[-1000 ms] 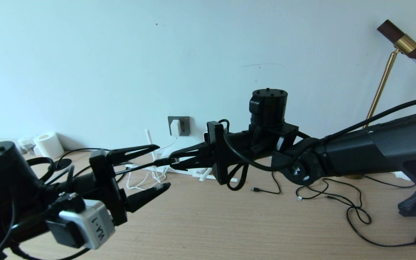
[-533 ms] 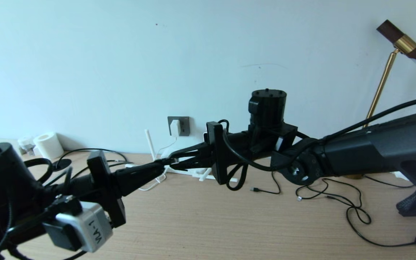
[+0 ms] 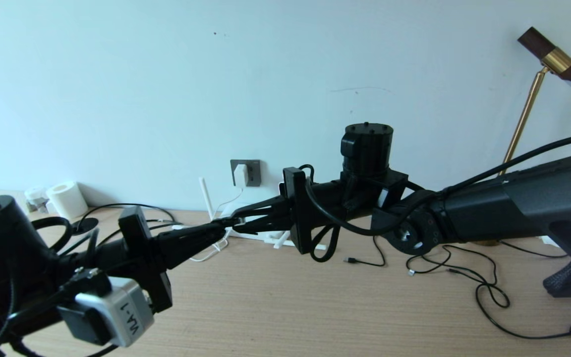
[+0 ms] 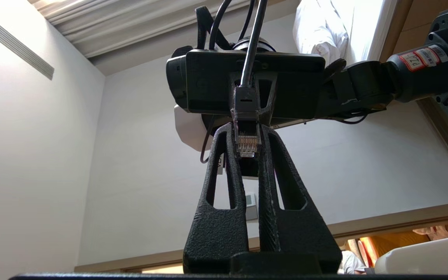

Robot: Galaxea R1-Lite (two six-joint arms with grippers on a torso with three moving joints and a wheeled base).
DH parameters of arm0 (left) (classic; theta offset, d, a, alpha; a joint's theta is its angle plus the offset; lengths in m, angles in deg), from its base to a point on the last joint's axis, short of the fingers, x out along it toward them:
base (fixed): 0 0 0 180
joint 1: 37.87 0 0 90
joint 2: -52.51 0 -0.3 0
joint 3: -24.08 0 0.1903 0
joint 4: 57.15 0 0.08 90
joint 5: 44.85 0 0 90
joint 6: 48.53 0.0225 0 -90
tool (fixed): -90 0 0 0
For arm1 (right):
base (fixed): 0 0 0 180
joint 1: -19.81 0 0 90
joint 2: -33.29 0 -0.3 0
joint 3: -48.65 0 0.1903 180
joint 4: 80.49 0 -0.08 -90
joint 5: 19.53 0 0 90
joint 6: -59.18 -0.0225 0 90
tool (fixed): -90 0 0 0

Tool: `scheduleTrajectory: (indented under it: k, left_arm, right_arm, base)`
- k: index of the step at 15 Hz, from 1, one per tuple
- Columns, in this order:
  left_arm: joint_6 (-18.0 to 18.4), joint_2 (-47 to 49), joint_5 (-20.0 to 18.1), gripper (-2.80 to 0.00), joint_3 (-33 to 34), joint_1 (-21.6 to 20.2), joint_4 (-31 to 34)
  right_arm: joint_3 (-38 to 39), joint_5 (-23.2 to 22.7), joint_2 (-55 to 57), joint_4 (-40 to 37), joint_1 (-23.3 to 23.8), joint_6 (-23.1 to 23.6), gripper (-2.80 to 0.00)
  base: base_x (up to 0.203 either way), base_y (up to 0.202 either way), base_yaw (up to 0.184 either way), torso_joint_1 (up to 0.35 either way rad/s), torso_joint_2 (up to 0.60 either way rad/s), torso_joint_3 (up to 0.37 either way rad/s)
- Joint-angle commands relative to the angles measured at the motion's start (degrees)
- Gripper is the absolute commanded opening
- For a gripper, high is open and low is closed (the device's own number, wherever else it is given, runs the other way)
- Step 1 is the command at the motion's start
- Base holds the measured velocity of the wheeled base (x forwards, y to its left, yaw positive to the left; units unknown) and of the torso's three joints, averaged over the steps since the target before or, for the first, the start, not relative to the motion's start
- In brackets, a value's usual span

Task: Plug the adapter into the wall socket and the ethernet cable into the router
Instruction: Hand it to the other hand

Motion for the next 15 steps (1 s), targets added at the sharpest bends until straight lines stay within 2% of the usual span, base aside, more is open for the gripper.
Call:
scheduleTrajectory:
  k: [1,7,8,15]
  left_arm:
    - [0.4,-0.2,-0.2,-2.8,0.0,0.0,-0.4]
    - [-0.1,-0.3,0.1,-2.8,0.0,0.0,-0.4]
    - [-0.1,-0.3,0.1,0.0,0.0,0.0,-0.4]
    - [-0.2,0.2,0.1,0.0,-0.4,-0.1,-0.4]
  right_arm:
    - [0.0,-0.4,0.1,0.3,0.0,-0.7,-2.8]
    - [0.0,-0.4,0.1,0.3,-0.1,-0.7,-2.8]
    - [0.0,-0.4,0.1,0.3,-0.1,-0.7,-2.8]
    - [0.2,-0.4,0.0,0.3,-0.2,-0.7,-2.8]
  base:
    - [0.0,0.0,0.0,0.0,0.0,0.0]
    - [0.0,0.0,0.0,0.0,0.0,0.0]
    - [0.0,0.0,0.0,0.0,0.0,0.0]
    - [0.0,0.0,0.0,0.0,0.0,0.0]
